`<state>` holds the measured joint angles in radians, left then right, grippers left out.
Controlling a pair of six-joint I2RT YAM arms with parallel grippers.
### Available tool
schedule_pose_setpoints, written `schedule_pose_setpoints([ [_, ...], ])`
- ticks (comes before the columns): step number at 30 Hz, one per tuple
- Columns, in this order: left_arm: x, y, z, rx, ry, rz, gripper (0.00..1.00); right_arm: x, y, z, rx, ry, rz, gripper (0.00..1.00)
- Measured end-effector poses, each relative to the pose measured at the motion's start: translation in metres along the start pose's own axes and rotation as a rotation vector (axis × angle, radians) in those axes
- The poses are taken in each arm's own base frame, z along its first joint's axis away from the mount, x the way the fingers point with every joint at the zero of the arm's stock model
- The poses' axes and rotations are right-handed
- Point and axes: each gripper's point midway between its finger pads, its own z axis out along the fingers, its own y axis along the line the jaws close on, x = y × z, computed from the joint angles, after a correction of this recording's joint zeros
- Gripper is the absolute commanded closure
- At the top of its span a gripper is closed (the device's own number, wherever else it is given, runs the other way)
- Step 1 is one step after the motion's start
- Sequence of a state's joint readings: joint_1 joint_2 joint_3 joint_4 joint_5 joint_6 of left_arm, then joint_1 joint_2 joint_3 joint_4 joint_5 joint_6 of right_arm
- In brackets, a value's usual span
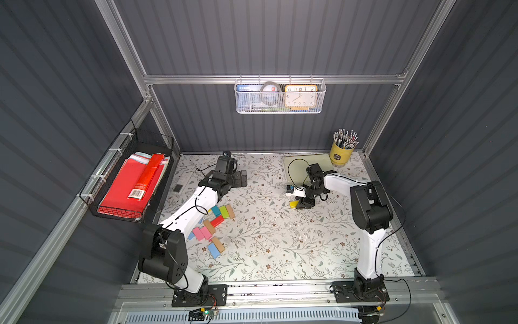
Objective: Assemble the number 8 with building blocks
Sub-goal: Adjust the building block at the center of the board.
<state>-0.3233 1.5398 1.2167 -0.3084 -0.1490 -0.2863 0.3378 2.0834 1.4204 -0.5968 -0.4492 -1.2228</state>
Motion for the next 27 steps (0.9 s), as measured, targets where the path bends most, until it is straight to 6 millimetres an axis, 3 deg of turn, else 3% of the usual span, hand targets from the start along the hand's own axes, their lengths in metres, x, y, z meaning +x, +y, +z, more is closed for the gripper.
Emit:
schedule_pose_setpoints([
  [12, 0.000, 0.001, 0.000, 0.004, 0.001, -0.002, 0.00, 0.015, -0.012, -0.009, 0.047, -0.007, -0.014, 0.63],
  [24, 0.001, 0.001, 0.002, 0.003, 0.005, -0.002, 0.01, 0.026, -0.021, -0.019, 0.060, -0.028, -0.058, 0.66],
  [27, 0.001, 0.001, 0.002, 0.002, 0.007, -0.002, 0.01, 0.026, -0.025, -0.022, 0.067, -0.037, -0.078, 0.61],
])
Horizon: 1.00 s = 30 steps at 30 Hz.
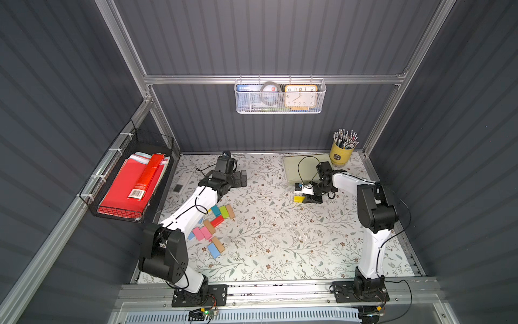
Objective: Assemble the number 8 with building blocks
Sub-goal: Adjust the building block at the center of the board.
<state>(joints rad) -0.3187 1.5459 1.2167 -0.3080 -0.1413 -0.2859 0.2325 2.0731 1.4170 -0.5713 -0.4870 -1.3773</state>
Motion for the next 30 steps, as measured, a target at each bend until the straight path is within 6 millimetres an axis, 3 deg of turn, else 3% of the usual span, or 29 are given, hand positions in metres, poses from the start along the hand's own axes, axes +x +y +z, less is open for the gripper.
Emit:
schedule_pose_setpoints([
  [14, 0.003, 0.004, 0.003, -0.012, 0.006, -0.022, 0.01, -0.006, -0.014, 0.004, 0.044, -0.043, -0.050, 0.30],
  [16, 0.008, 0.008, 0.005, -0.030, 0.015, -0.057, 0.01, -0.015, -0.011, -0.004, 0.073, -0.085, -0.032, 0.25],
  [19, 0.018, 0.017, 0.006, -0.076, 0.036, -0.128, 0.01, -0.039, -0.006, -0.027, 0.137, -0.160, 0.026, 0.05],
  [22, 0.025, 0.027, 0.006, -0.120, 0.058, -0.211, 0.01, -0.075, 0.004, -0.054, 0.222, -0.260, 0.077, 0.01],
  [26, 0.037, 0.039, 0.007, -0.153, 0.090, -0.279, 0.01, -0.102, 0.025, -0.076, 0.311, -0.362, 0.298, 0.01],
  [30, 0.041, 0.043, 0.007, -0.164, 0.101, -0.296, 0.01, -0.090, 0.018, -0.083, 0.365, -0.390, 0.715, 0.01],
])
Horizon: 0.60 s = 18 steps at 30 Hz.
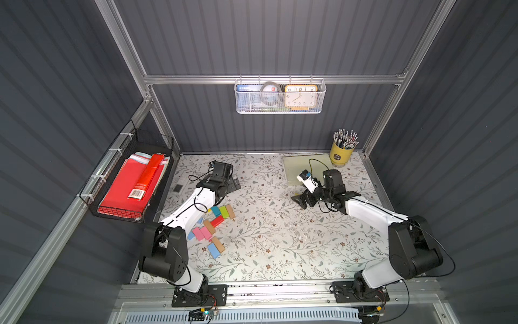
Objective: Assemble the number 8 with building blocks
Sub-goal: Adjust the building block at the center of the board.
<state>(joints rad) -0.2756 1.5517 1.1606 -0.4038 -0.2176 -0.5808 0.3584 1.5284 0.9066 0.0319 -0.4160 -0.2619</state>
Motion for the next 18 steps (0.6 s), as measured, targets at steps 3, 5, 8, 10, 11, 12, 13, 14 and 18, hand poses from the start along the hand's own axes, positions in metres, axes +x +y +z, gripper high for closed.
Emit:
schedule_pose_setpoints([
  [3, -0.001, 0.000, 0.000, 0.000, -0.002, 0.007, 0.01, 0.014, -0.011, 0.000, 0.063, 0.023, 0.266, 0.01],
  [5, -0.002, 0.000, -0.001, 0.004, -0.007, 0.019, 0.01, 0.036, -0.012, 0.001, 0.093, 0.061, 0.408, 0.01],
  [8, -0.001, 0.001, -0.002, 0.011, -0.018, 0.040, 0.01, 0.071, -0.010, 0.002, 0.122, 0.135, 0.591, 0.01],
  [10, 0.000, 0.002, -0.004, 0.018, -0.031, 0.053, 0.01, 0.082, -0.007, 0.004, 0.126, 0.162, 0.676, 0.01],
  [11, 0.001, 0.002, -0.006, 0.022, -0.036, 0.057, 0.01, 0.085, -0.007, 0.005, 0.127, 0.167, 0.705, 0.01],
  [12, 0.001, 0.003, -0.008, 0.026, -0.042, 0.061, 0.00, 0.087, -0.007, 0.008, 0.125, 0.171, 0.735, 0.01],
  [13, 0.000, 0.003, -0.010, 0.031, -0.050, 0.063, 0.01, 0.089, -0.007, 0.011, 0.124, 0.177, 0.760, 0.01],
  [14, 0.000, 0.003, -0.012, 0.036, -0.056, 0.065, 0.01, 0.092, -0.007, 0.013, 0.124, 0.184, 0.778, 0.01],
  [18, -0.005, 0.000, -0.018, 0.058, -0.085, 0.068, 0.01, 0.101, -0.009, 0.024, 0.127, 0.211, 0.832, 0.01],
])
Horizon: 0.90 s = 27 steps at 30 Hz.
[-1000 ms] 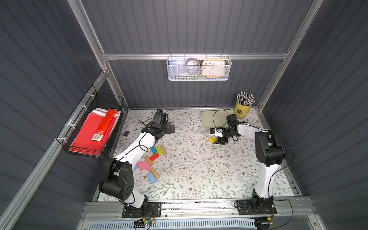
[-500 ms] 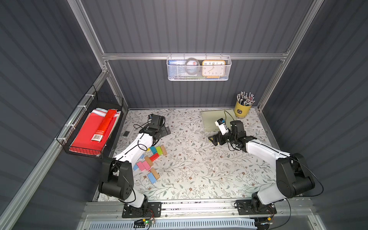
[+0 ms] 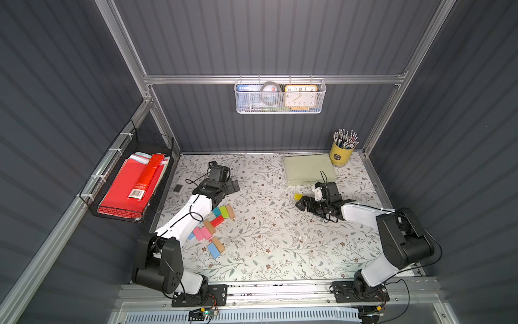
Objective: Assemble the number 8 with building blocks
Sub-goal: Adjust the building block at the center of the board.
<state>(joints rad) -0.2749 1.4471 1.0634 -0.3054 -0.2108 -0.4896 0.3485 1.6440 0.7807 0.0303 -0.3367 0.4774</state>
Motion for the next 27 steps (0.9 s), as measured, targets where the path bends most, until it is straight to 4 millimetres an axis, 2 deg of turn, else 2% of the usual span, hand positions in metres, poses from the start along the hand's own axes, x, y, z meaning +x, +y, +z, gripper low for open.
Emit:
schedule_pose_setpoints([
  [7, 0.000, -0.001, -0.001, 0.011, -0.006, 0.005, 0.01, -0.017, 0.004, 0.010, -0.006, -0.030, 0.018, 0.01],
  [15, -0.001, -0.002, -0.001, 0.014, -0.009, 0.005, 0.01, -0.035, 0.000, 0.017, 0.018, -0.066, 0.013, 0.01],
  [27, -0.001, -0.002, -0.001, 0.015, -0.010, 0.005, 0.01, -0.042, -0.002, 0.020, 0.026, -0.076, -0.011, 0.01],
])
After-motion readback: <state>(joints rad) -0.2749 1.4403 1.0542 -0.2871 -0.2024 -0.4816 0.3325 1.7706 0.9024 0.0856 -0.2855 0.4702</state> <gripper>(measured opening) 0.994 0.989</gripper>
